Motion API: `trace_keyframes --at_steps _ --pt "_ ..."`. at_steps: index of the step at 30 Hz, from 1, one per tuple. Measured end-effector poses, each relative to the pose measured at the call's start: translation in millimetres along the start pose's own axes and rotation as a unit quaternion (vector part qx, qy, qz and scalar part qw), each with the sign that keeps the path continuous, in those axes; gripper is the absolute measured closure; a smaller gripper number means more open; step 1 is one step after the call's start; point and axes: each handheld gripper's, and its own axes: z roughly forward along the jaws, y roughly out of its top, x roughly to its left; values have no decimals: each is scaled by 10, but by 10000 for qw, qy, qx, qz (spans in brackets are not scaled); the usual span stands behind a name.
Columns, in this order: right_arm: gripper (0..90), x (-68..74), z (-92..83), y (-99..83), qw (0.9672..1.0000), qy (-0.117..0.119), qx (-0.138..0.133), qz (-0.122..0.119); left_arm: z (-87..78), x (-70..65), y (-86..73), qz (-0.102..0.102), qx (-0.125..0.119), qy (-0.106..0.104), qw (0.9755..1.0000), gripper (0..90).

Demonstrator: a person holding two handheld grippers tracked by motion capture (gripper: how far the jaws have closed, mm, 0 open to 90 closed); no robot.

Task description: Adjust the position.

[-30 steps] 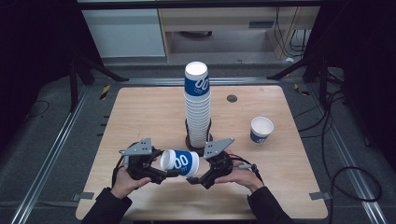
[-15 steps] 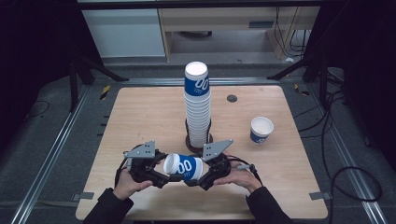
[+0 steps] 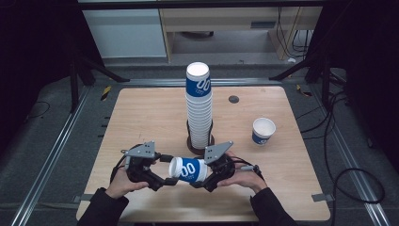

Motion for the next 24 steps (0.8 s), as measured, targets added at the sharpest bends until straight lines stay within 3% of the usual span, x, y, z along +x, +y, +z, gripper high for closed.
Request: trace_keyframes --at_steps 4,8,13,21,24 --pt "155 16 68 -18 9997 -10 243 -84 94 -2 -23 90 545 -17 9985 135" --pt "154 53 167 -27 9982 22 552 -236 173 -10 -44 136 824 -57 9965 137" --pt "154 99 257 -23 9966 133 734 -349 265 -32 -64 270 1227 -117 9920 160" --pt "154 149 336 -17 9945 240 916 -448 377 -75 -87 379 1583 -213 9864 211" --pt "154 162 354 -17 9932 242 1013 -523 392 -86 -94 381 1622 -278 9856 253"
